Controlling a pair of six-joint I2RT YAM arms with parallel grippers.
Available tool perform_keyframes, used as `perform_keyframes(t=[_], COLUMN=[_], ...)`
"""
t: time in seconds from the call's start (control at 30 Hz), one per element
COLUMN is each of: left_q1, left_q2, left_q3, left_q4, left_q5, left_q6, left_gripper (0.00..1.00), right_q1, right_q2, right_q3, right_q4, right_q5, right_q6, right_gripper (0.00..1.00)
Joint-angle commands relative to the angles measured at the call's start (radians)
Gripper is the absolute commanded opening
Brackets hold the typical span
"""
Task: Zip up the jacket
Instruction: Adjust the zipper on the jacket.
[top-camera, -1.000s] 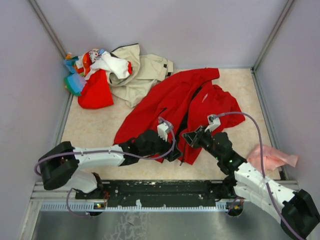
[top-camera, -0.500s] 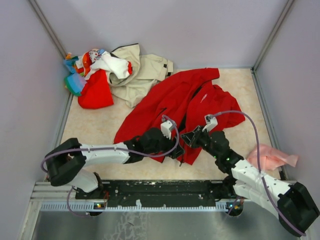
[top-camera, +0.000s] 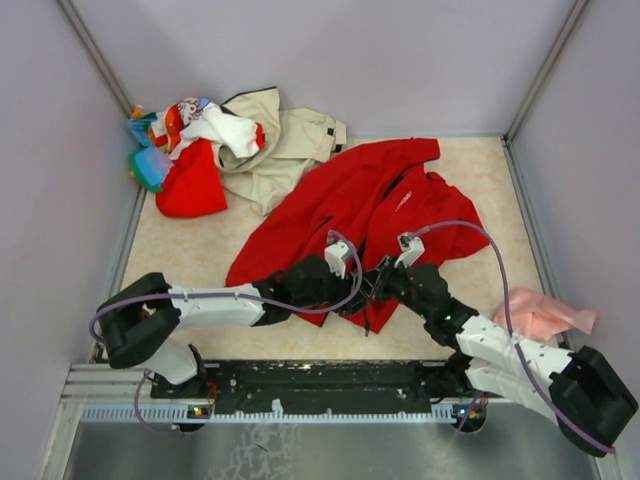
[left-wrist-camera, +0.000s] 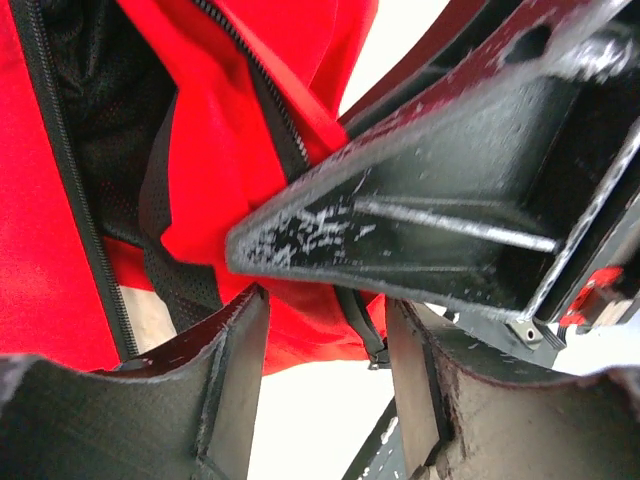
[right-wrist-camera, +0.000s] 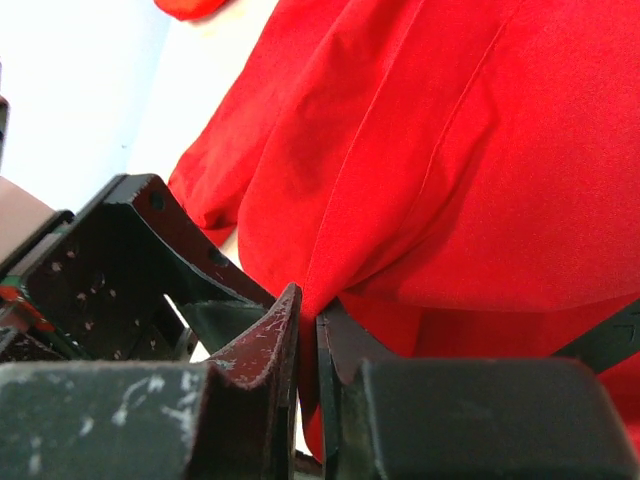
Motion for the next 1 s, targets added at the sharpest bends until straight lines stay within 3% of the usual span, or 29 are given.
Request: perform_keyframes(t=[0.0,0.3,0.53,0.73,0.97], left_q1=[-0.009,-0.006,0.021,0.079,0.170], left_q2=[0.010,-0.005,-0.037,-0.080,-0.105], left_q3=[0.025,-0.012,-0.082,-0.154,-0.221], left_q4=[0.002,0.007,0.089,0.182,0.302], left_q5=[-0.022,-0.036,0.029,0.128,0.287], left_q6=[-0.002,-0.011,-0.026,-0.042,-0.089], left_gripper=[0.53,0.21,0.18,0.18,0.18], right_q1=[0.052,0.074,0.074,0.073,0.074], right_q2=[0.024,0.003,-0.088,-0.145,-0.096], right_q3=[0.055,0.075,0.073,0.066,0.041], right_q4=[0.056,-0.002,-0.092,-0.149,-0.119], right_q5=[0.049,0.090,0.119,0.084,-0.030], right_q6=[-0.019,-0.044,-0.074,-0.136,-0.203], right_gripper=[0.11,0.21,0.39,0.43,0.46])
